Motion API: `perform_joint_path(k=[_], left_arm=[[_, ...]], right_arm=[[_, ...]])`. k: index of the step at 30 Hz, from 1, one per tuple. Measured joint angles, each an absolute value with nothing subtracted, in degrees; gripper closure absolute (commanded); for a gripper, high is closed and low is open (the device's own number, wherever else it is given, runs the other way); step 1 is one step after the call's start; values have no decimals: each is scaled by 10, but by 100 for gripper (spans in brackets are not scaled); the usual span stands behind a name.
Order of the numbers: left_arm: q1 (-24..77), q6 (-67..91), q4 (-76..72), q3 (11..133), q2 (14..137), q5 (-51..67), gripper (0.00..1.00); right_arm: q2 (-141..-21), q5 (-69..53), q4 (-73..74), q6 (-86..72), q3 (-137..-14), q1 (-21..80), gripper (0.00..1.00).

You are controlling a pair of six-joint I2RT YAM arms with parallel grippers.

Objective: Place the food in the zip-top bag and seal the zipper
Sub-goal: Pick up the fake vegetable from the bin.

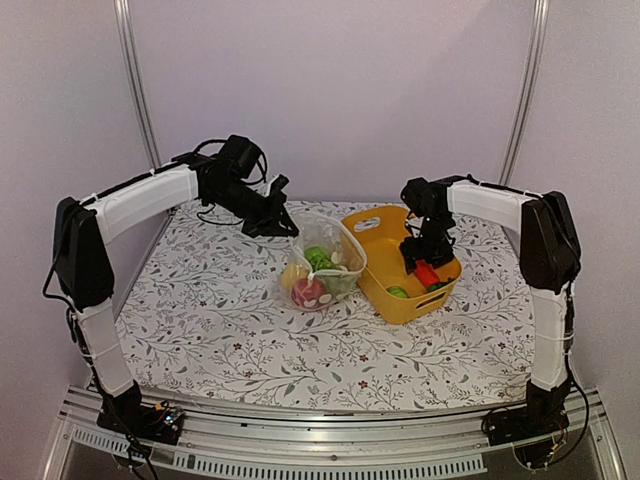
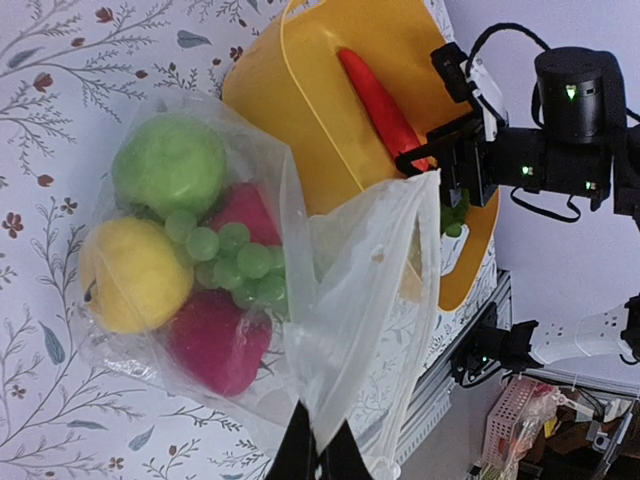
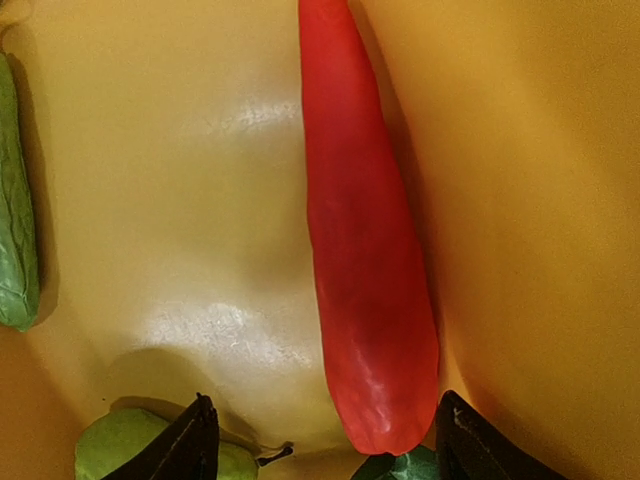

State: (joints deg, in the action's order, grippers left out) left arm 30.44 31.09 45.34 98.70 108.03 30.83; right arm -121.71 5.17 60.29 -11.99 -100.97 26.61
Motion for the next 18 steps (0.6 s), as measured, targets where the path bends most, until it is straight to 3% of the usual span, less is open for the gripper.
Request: perform_joint_path(k=[5, 11, 18], left_arm=[[305, 311, 455, 999, 1080, 309, 100], [305, 313, 456, 1004, 1080, 309, 100], [305, 315, 458, 1011, 1081, 308, 100]], right_arm=[[-1240, 60, 593, -120, -1010, 267, 42], [-1259, 58, 578, -123, -1007, 267, 64], [-1242, 43, 562, -128, -992, 267, 75]])
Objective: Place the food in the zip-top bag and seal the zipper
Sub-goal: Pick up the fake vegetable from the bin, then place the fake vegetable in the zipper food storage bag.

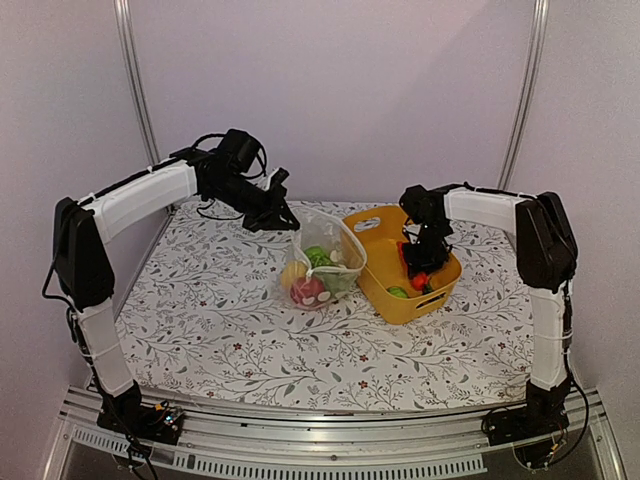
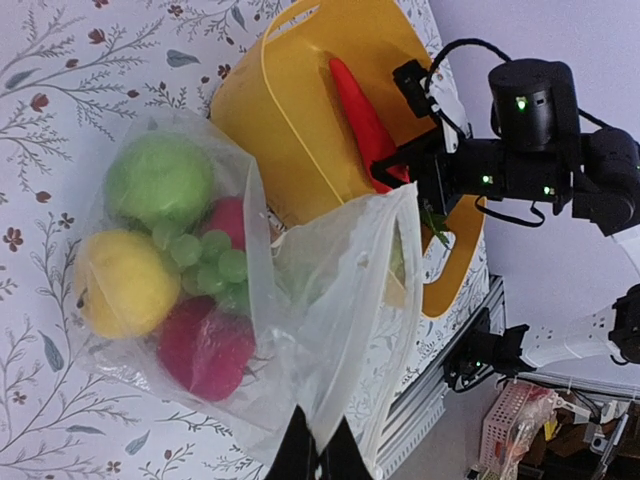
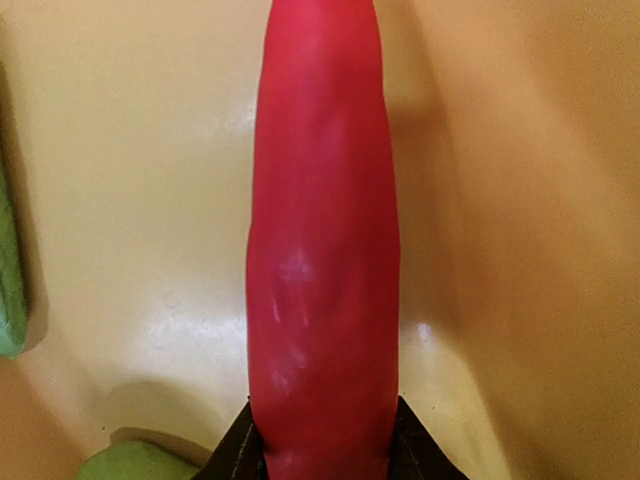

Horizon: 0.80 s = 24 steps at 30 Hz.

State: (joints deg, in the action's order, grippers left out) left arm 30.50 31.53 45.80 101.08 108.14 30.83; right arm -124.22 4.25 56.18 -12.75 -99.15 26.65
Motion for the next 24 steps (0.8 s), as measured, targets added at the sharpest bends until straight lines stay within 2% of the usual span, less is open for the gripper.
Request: perform_joint_path(k=[4, 11, 24], left_arm=[[305, 315, 458, 1013, 1083, 308, 100], [305, 322, 455, 1013, 1089, 308, 100], [316, 300, 435, 1013, 1096, 305, 100]], right_arm=[[-1160, -18, 536, -131, -945, 267, 78], [-962, -193, 444, -146, -903, 270, 75], [-950, -502, 484, -186, -900, 333, 73]])
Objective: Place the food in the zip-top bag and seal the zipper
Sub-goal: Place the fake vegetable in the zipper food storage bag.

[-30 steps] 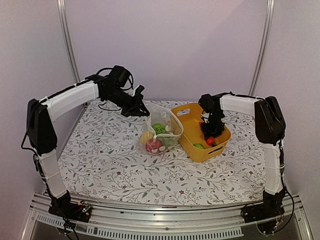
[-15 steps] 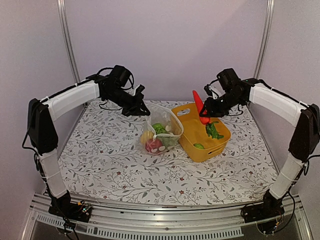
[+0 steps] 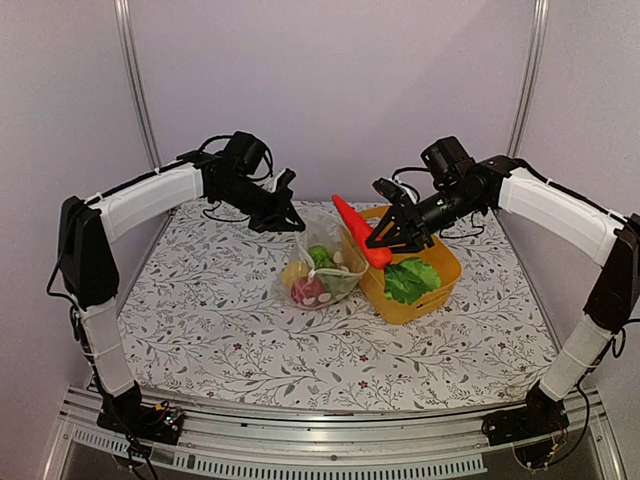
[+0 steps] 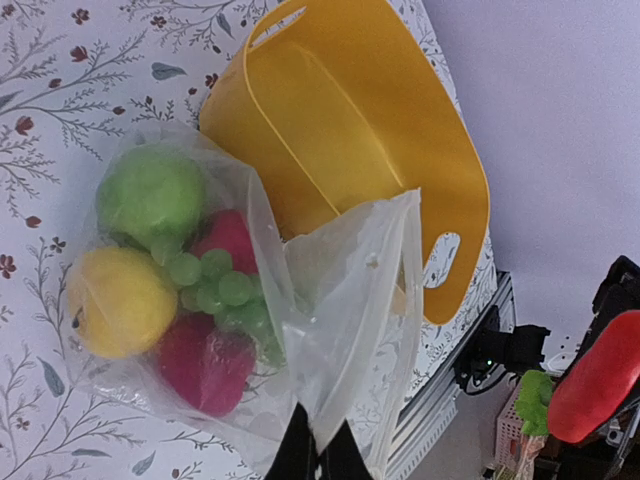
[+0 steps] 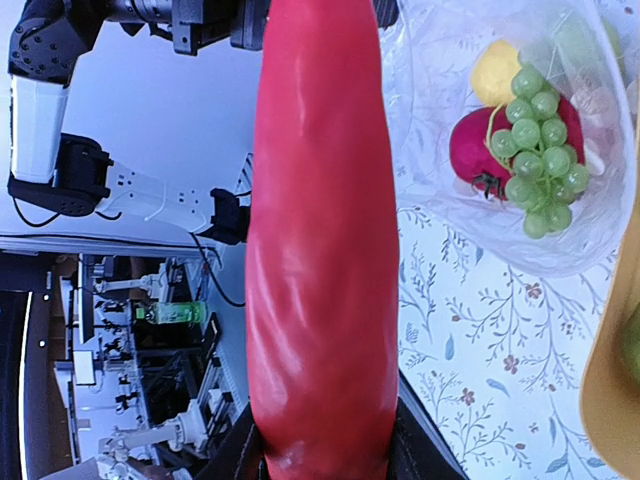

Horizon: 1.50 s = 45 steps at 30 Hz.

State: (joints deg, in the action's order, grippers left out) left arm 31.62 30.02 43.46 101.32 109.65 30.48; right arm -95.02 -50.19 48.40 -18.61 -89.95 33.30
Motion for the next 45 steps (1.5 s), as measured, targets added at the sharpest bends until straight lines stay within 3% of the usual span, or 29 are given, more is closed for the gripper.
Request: perform_joint_path(k=[14, 25, 36, 45], left_arm=[[382, 227, 413, 1013, 1095, 286, 100], [406, 186, 405, 971, 1058, 292, 100], [420, 182, 392, 959, 1051, 300, 100], [422, 218, 358, 959, 1051, 315, 100]], right_arm=[[-973, -641, 563, -287, -813, 334, 71], [-1109, -652, 437, -404, -888, 325, 73], [-1165, -601, 244, -592, -903, 326, 78], [-1165, -453, 170, -674, -900, 354, 76]])
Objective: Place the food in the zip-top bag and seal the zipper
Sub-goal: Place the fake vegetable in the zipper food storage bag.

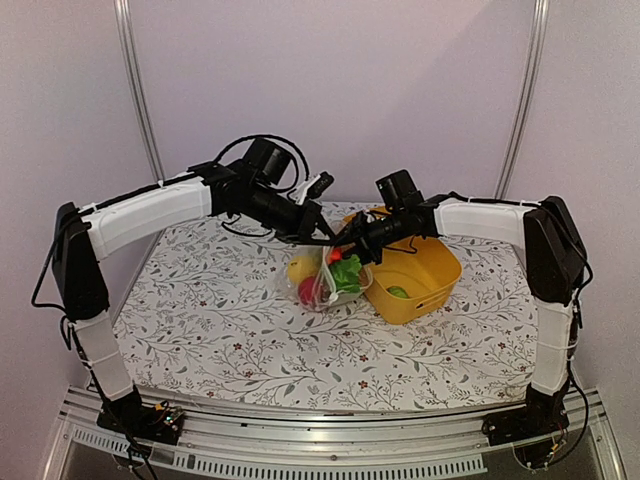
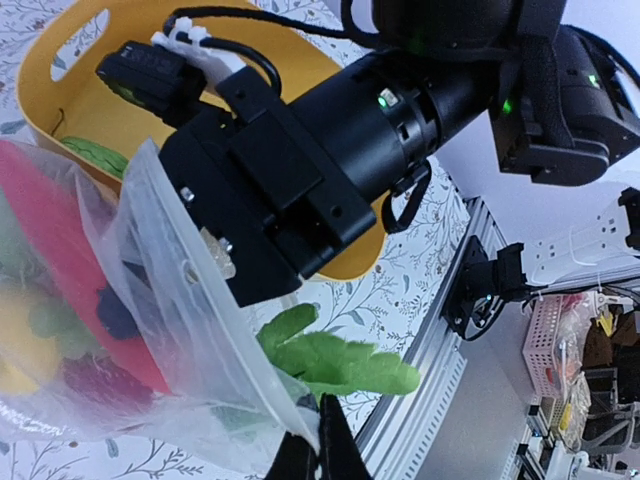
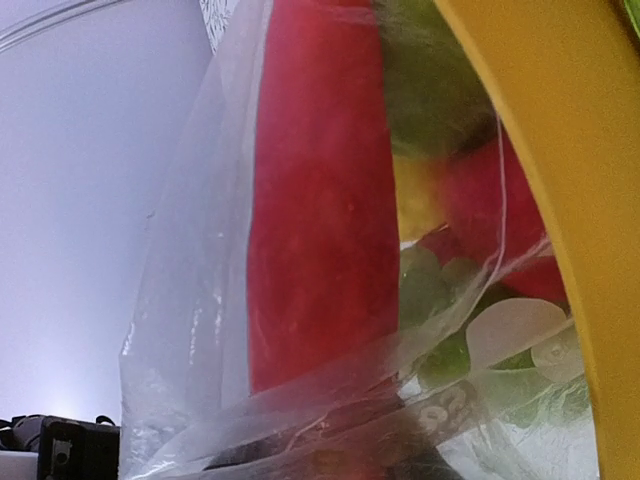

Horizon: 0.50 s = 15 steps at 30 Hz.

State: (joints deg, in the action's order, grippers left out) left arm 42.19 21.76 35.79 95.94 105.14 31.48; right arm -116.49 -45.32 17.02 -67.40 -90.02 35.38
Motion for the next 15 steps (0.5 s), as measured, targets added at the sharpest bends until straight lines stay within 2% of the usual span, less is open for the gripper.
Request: perform_joint_path(k=[4, 6, 9, 13, 14, 15], left_arm=[[416, 252, 333, 958, 1051, 329, 100], [409, 271, 316, 954, 1051, 341, 100], [397, 297, 296, 938, 1051, 353, 100], [372, 331, 269, 906, 1046, 354, 100], [364, 341, 260, 893, 1041, 353, 100], [355, 349, 252, 882, 1037, 353, 100]], right_arm=[[-1161, -381, 135, -690, -894, 382, 75], [-1159, -343, 122, -697, -892, 394, 68], [-1153, -300, 112, -703, -888, 405, 47], [-1153, -285, 120, -696, -898, 403, 35], [-1152, -288, 122, -694, -902, 403, 28], [-1151, -292, 121, -692, -905, 402, 7]])
